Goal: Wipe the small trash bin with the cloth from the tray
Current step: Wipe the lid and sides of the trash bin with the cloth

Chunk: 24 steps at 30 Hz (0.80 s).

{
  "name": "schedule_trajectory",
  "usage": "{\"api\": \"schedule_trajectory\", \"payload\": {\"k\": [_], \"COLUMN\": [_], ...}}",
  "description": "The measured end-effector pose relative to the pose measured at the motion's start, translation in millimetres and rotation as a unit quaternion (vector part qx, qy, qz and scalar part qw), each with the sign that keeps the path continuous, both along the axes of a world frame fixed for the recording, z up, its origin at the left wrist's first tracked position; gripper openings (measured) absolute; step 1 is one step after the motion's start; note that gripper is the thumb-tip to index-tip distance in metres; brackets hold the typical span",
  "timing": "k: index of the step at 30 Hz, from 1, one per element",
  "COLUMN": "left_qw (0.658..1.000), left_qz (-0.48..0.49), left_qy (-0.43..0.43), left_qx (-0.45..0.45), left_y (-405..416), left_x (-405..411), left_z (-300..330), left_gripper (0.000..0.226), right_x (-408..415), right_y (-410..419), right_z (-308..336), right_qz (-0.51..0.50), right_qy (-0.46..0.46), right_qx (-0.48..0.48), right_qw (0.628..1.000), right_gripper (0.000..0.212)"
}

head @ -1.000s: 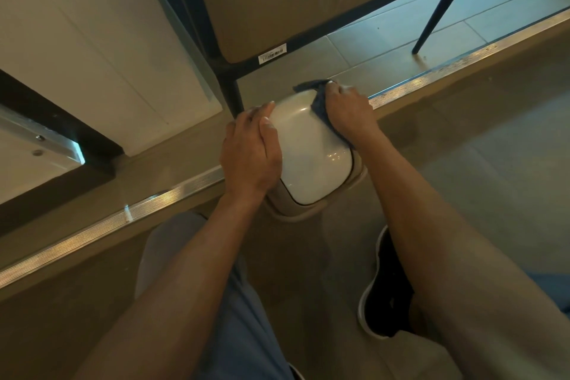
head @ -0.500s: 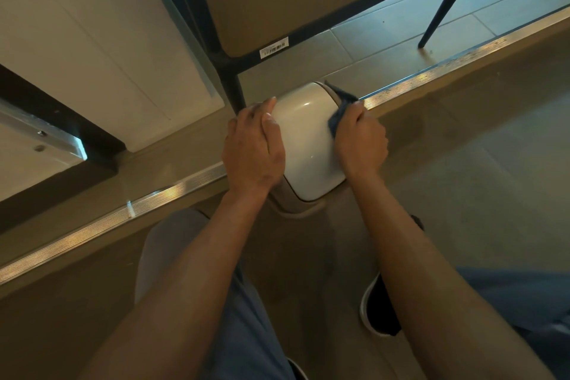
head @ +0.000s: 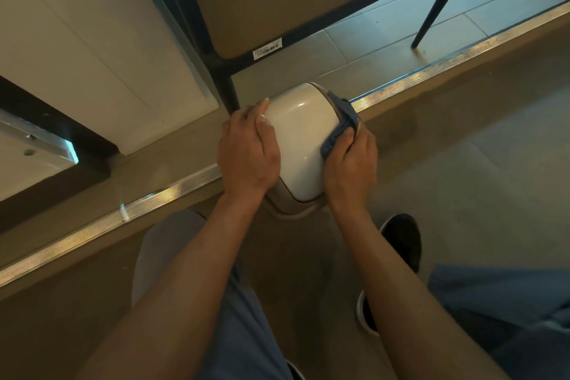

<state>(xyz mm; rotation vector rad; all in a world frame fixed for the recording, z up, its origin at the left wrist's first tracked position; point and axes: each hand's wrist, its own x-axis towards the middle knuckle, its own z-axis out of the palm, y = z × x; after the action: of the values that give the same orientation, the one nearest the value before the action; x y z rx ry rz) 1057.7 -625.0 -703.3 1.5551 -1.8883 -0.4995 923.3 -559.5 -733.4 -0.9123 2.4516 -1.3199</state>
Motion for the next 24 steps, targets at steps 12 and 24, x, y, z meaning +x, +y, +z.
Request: {"api": "schedule_trajectory", "payload": {"k": [12,24], "left_qw": [1.000,1.000], "left_qz": [-0.008,-0.012], "left_qy": [-0.012,-0.017], "left_qx": [0.004,0.006], "left_y": [1.0,3.1], "left_x": [0.4,-2.1], "left_z": [-0.7,1.2], "left_gripper": [0.051,0.058], "right_x": [7.0,-11.8], "right_y": [-47.9,-17.1], "right_z": [31.8,19.9], "right_qz": [0.174,0.057], "right_qy": [0.239,0.021], "right_qx": [0.069,0.043], "right_qw": [0.953,0.997], "right_gripper": [0.057,0.052]}}
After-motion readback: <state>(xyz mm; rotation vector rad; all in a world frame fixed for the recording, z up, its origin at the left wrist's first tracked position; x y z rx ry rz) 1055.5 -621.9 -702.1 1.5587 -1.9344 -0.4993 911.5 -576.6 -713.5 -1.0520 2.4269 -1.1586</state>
